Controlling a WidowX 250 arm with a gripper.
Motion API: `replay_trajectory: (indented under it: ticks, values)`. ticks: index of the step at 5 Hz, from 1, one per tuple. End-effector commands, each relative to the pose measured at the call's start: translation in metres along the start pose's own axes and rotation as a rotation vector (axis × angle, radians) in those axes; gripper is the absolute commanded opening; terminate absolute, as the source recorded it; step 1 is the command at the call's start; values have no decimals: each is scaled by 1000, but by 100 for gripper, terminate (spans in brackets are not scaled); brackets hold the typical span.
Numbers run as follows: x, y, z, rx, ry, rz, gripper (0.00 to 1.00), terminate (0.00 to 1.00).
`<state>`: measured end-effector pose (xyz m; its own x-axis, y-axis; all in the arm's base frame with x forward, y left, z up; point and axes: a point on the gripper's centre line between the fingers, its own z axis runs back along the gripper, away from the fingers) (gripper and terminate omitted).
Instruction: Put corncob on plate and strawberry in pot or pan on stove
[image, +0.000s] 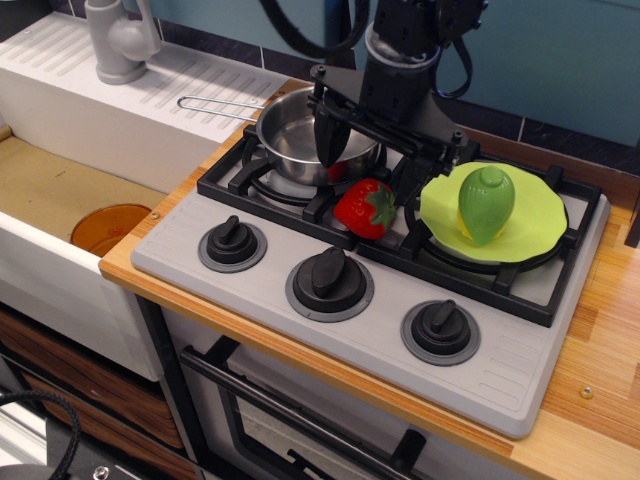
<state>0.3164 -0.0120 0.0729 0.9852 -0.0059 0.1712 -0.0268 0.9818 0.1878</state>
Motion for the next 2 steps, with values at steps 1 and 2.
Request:
replay_trajectory:
  ticks: [1,2]
  values:
    - [8,-1,-1,-18,-78,28,100,0]
    - [7,-4,-11,-23,-92,40,100,0]
